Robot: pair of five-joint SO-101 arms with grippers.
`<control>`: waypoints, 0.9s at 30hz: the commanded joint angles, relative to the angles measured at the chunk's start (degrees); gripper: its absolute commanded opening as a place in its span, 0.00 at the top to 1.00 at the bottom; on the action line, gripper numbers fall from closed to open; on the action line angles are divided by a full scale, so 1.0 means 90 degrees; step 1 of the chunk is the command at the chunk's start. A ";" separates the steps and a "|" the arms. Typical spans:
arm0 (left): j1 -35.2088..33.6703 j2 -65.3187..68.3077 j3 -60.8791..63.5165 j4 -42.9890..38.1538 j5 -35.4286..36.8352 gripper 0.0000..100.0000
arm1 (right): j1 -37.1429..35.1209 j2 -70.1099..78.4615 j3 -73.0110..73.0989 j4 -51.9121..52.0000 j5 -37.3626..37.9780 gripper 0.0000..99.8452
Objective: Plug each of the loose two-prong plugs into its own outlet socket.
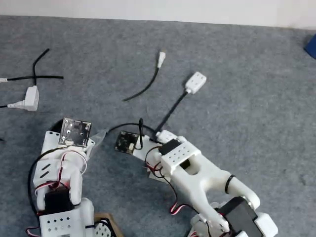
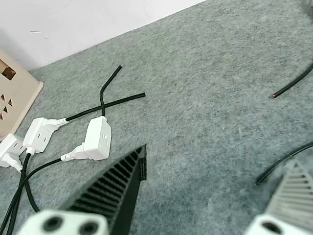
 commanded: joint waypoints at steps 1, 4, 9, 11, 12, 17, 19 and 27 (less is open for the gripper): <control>-0.0054 -0.0063 -0.0073 0.0068 -0.0059 0.61 | -0.0005 0.0015 0.0024 0.0034 -0.0527 0.99; -0.0054 -0.0073 -0.0142 0.0068 -0.0059 0.61 | -0.0005 -0.0112 -0.0415 0.0288 -0.1172 0.99; -0.0054 -0.0073 -0.0542 0.0068 -0.0029 0.61 | -0.0015 -0.0874 -0.1998 0.1910 -0.2335 0.99; -0.0024 -0.0024 -0.0777 0.0078 -0.0020 0.61 | -0.0015 -0.1206 -0.2759 0.2457 -0.2774 0.99; -0.0015 -0.0015 -0.0904 0.0078 0.0000 0.61 | -0.0054 -0.1343 -0.3131 0.2701 -0.2969 0.99; 0.0122 -0.0015 -0.1490 0.0332 0.0205 0.61 | -0.0474 -0.1792 -0.4381 0.3316 -0.3643 0.99; 0.0171 -0.0044 -0.1695 0.0332 0.0205 0.60 | -0.0816 -0.1910 -0.4391 0.3424 -0.3741 0.99; 0.0190 -0.0015 -0.2173 0.0352 0.0527 0.52 | -0.1021 -0.1919 -0.3385 0.2711 -0.3897 0.99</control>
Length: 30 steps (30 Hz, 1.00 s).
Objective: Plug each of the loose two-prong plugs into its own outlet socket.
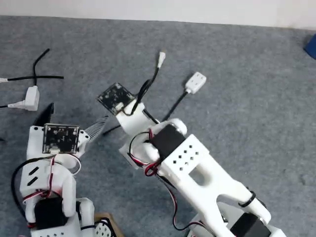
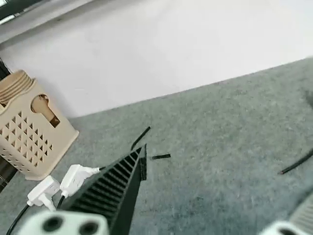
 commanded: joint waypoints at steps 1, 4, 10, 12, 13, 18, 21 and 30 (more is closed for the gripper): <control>0.0122 -0.0015 -0.0259 0.0039 0.0068 0.52 | -0.0073 -0.0220 0.0190 -0.0396 -0.0078 0.99; 0.0259 -0.0015 -0.0151 0.0098 0.0059 0.52 | -0.0073 -0.0220 0.0181 -0.0405 -0.0225 0.99; 0.0874 -0.0063 0.0161 0.0264 -0.0049 0.52 | -0.0220 -0.0210 -0.0562 0.0063 -0.0293 0.99; 0.0962 -0.0034 0.0190 0.0264 -0.0049 0.52 | -0.0269 -0.0210 -0.0845 0.0278 -0.0293 0.99; 0.1001 -0.0015 0.0200 0.0264 -0.0049 0.52 | -0.0278 -0.0210 -0.0952 0.0347 -0.0293 0.99; 0.1031 -0.0063 0.0659 0.0274 -0.0078 0.54 | -0.0230 -0.0259 -0.1226 0.0523 -0.0254 0.99; 0.1021 -0.0073 0.0845 0.0274 -0.0078 0.54 | -0.0161 -0.0210 -0.1509 0.0767 -0.0244 0.99; 0.1021 -0.0073 0.0874 0.0303 -0.0068 0.55 | 0.0357 -0.0210 -0.1783 0.0933 -0.0234 0.99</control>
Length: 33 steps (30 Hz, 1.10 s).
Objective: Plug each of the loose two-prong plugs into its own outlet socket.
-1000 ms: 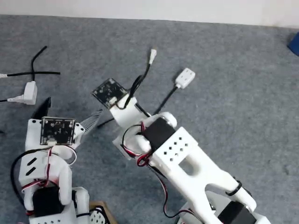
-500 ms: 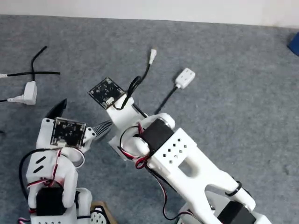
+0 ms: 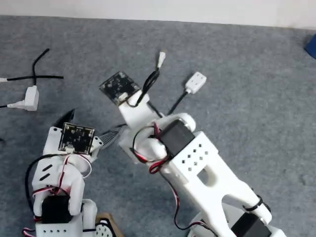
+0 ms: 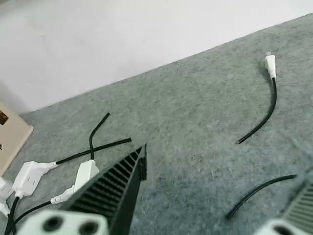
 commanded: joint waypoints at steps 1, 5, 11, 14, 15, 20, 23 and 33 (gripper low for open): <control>0.0054 0.0005 -0.0015 0.0059 -0.0049 0.55 | 0.0210 -0.0220 -0.0376 0.0005 -0.0020 0.99; 0.0083 0.0005 0.0122 0.0059 -0.0049 0.55 | 0.0210 -0.0220 -0.0376 -0.0044 -0.0078 0.99; 0.0103 0.0005 0.0454 0.0039 -0.0039 0.55 | 0.0210 -0.0220 -0.0386 -0.0181 -0.0234 0.99; 0.0288 0.0005 0.0650 0.0029 -0.0029 0.55 | 0.0200 -0.0220 -0.0386 -0.0161 -0.0225 0.99; 0.0376 0.0005 0.0708 0.0029 -0.0020 0.55 | 0.0200 -0.0220 -0.0386 -0.0161 -0.0234 0.99; 0.0435 -0.0005 0.0767 0.0029 -0.0039 0.55 | 0.0249 -0.0210 -0.0308 -0.0122 -0.0176 0.99; 0.0005 -0.0005 0.0552 0.0020 -0.0049 0.54 | 0.0503 -0.0210 0.0093 -0.0181 -0.0029 0.99; -0.0151 -0.0005 0.0230 0.0020 -0.0049 0.55 | 0.0288 -0.0220 0.0669 -0.0454 -0.0068 0.99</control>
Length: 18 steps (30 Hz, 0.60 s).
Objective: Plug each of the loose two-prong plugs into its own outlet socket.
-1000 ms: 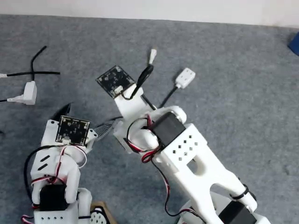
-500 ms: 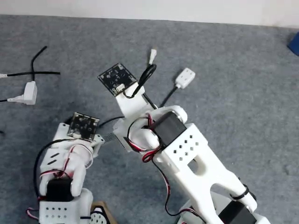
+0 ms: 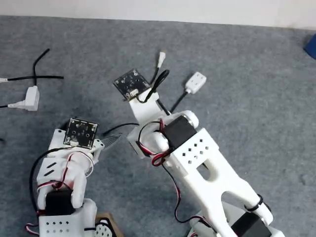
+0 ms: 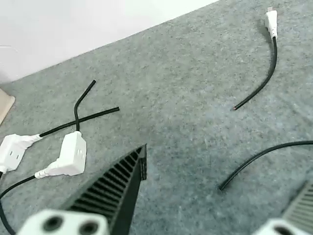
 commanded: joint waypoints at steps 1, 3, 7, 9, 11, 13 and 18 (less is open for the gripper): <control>-0.0034 -0.0063 -0.0269 0.0020 -0.0010 0.55 | -0.0288 -0.0210 -0.0005 -0.0063 0.0010 0.99; 0.0083 -0.0063 -0.0239 0.0020 0.0000 0.55 | -0.0552 -0.0220 -0.0034 -0.0063 0.0010 0.99; 0.0298 -0.0054 -0.0200 0.0020 0.0010 0.55 | -0.0835 -0.0210 -0.0063 -0.0063 0.0010 0.99; 0.0376 -0.0054 -0.0200 0.0020 0.0010 0.55 | -0.0855 -0.0210 -0.0063 -0.0063 0.0010 0.99; 0.0484 -0.0054 -0.0190 0.0049 0.0010 0.55 | -0.0845 -0.0210 -0.0063 -0.0063 0.0010 0.99; 0.0689 -0.0054 -0.0122 0.0059 0.0020 0.55 | -0.0845 -0.0210 -0.0063 -0.0063 0.0000 0.99; 0.1343 -0.0054 0.0425 0.0059 0.0020 0.55 | -0.0825 -0.0210 -0.0063 -0.0112 -0.0117 0.99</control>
